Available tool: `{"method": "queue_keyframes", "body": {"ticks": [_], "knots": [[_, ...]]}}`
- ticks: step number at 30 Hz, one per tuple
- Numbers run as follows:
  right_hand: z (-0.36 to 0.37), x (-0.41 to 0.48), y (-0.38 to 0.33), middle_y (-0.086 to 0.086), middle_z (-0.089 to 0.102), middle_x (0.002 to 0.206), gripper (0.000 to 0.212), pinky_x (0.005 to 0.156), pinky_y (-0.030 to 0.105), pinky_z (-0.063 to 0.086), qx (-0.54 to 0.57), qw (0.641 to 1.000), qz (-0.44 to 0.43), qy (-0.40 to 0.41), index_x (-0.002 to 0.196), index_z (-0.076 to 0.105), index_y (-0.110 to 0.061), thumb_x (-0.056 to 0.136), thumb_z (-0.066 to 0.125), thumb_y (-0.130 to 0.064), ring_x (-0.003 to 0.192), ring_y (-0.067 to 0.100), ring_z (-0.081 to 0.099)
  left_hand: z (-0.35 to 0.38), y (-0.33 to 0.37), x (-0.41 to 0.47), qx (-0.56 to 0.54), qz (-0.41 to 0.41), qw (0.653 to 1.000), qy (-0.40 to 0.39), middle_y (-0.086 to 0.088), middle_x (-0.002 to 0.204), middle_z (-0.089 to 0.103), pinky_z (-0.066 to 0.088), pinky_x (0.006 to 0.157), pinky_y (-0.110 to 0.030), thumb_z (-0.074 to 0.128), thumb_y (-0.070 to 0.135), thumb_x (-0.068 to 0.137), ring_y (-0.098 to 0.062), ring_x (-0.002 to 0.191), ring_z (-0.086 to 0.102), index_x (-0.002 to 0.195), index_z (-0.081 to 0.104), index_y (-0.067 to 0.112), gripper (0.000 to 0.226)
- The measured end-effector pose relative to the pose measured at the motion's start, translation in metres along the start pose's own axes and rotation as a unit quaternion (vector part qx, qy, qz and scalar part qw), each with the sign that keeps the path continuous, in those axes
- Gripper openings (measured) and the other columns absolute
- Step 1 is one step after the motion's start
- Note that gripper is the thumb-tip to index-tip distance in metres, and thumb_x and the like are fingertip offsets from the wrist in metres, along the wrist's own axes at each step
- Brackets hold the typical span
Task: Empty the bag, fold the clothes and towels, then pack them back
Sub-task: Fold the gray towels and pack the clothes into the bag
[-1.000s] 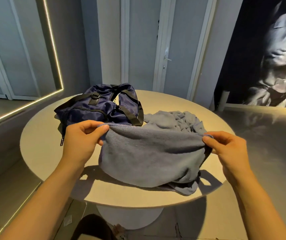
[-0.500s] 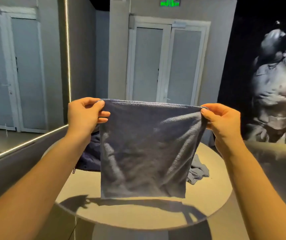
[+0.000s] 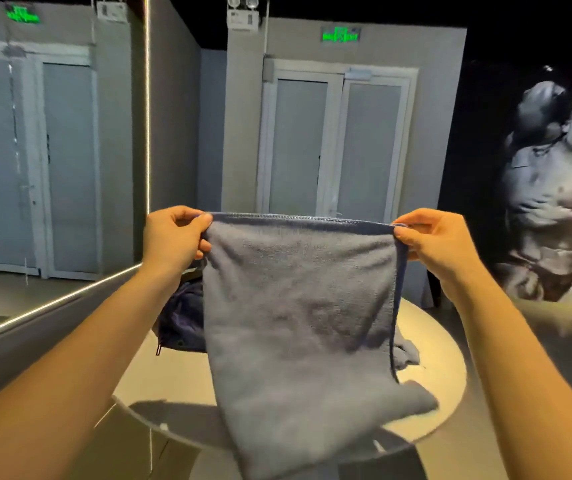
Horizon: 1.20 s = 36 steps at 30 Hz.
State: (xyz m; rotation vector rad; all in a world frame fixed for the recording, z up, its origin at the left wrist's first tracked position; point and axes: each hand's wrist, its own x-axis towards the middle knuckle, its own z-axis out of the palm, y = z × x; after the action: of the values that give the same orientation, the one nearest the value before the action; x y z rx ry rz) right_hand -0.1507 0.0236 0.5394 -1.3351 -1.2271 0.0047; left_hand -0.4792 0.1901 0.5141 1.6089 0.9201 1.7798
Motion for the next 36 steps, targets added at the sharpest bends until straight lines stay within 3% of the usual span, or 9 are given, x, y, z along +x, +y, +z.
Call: {"method": "queue_keyframes", "body": {"ticks": [3, 5, 8, 11, 15, 20, 30, 36], "knots": [[0.003, -0.002, 0.014, 0.011, 0.074, 0.095, 0.01, 0.058, 0.019, 0.058, -0.015, 0.999, 0.026, -0.022, 0.101, 0.074, -0.004, 0.097, 0.065, -0.009, 0.086, 0.022, 0.071, 0.002, -0.014, -0.003, 0.019, -0.012, 1.0, -0.013, -0.005, 0.08, 0.074, 0.053, 0.052, -0.025, 0.07, 0.02, 0.097, -0.012, 0.051, 0.063, 0.093, 0.075, 0.015, 0.008], [0.006, -0.003, 0.025, 0.011, 0.074, 0.094, 0.01, 0.059, 0.02, 0.059, -0.008, 0.998, 0.056, -0.041, 0.1, 0.074, -0.004, 0.098, 0.064, -0.008, 0.088, 0.024, 0.072, 0.004, -0.022, -0.004, 0.031, -0.018, 0.999, -0.026, -0.004, 0.084, 0.074, 0.056, 0.057, -0.025, 0.071, 0.022, 0.096, -0.013, 0.056, 0.065, 0.097, 0.075, 0.013, 0.01], [0.011, -0.006, 0.038, 0.012, 0.075, 0.096, 0.013, 0.061, 0.022, 0.059, 0.02, 0.993, 0.099, -0.065, 0.101, 0.073, -0.004, 0.099, 0.062, -0.009, 0.089, 0.025, 0.071, 0.009, -0.033, -0.005, 0.03, -0.035, 0.998, -0.044, -0.005, 0.081, 0.073, 0.051, 0.051, -0.018, 0.074, 0.021, 0.094, -0.005, 0.051, 0.061, 0.092, 0.076, 0.012, 0.009], [0.017, -0.007, 0.051, 0.009, 0.075, 0.098, 0.013, 0.063, 0.022, 0.058, 0.037, 0.99, 0.115, -0.072, 0.103, 0.074, -0.007, 0.1, 0.061, -0.011, 0.093, 0.025, 0.07, 0.012, -0.044, -0.003, 0.022, -0.072, 0.996, -0.055, -0.004, 0.081, 0.073, 0.052, 0.058, -0.025, 0.077, 0.021, 0.091, -0.012, 0.062, 0.062, 0.09, 0.077, 0.014, 0.007], [0.02, -0.006, 0.065, 0.003, 0.071, 0.11, 0.019, 0.068, 0.026, 0.06, 0.032, 0.992, 0.077, -0.093, 0.109, 0.071, -0.016, 0.102, 0.057, -0.007, 0.098, 0.021, 0.07, 0.014, -0.059, 0.003, -0.001, -0.114, 0.991, -0.066, -0.004, 0.081, 0.073, 0.052, 0.064, -0.028, 0.081, 0.023, 0.087, -0.017, 0.07, 0.061, 0.088, 0.078, 0.014, 0.009], [0.025, -0.001, 0.071, -0.001, 0.076, 0.101, 0.039, 0.07, 0.028, 0.061, 0.014, 0.994, 0.044, -0.096, 0.101, 0.077, -0.02, 0.101, 0.047, 0.006, 0.094, 0.019, 0.071, 0.019, -0.071, 0.012, -0.034, -0.156, 0.985, -0.066, -0.005, 0.083, 0.072, 0.05, 0.061, -0.024, 0.084, 0.023, 0.084, -0.014, 0.068, 0.059, 0.093, 0.078, 0.011, 0.016], [0.025, 0.005, 0.067, 0.0, 0.074, 0.087, 0.028, 0.064, 0.027, 0.06, 0.023, 0.997, 0.016, -0.077, 0.092, 0.071, -0.014, 0.1, 0.052, 0.005, 0.085, 0.021, 0.072, 0.02, -0.07, 0.016, -0.055, -0.152, 0.983, -0.089, 0.0, 0.083, 0.069, 0.05, 0.051, -0.016, 0.072, 0.019, 0.095, -0.01, 0.065, 0.057, 0.097, 0.075, 0.017, 0.004], [0.015, 0.003, 0.053, 0.002, 0.073, 0.103, 0.021, 0.066, 0.025, 0.062, 0.008, 0.996, -0.014, -0.084, 0.103, 0.072, -0.014, 0.1, 0.056, 0.0, 0.093, 0.02, 0.07, 0.01, -0.051, 0.015, -0.09, -0.119, 0.986, -0.074, -0.001, 0.083, 0.07, 0.054, 0.064, -0.025, 0.072, 0.018, 0.095, -0.011, 0.064, 0.059, 0.099, 0.076, 0.014, 0.007]]}}
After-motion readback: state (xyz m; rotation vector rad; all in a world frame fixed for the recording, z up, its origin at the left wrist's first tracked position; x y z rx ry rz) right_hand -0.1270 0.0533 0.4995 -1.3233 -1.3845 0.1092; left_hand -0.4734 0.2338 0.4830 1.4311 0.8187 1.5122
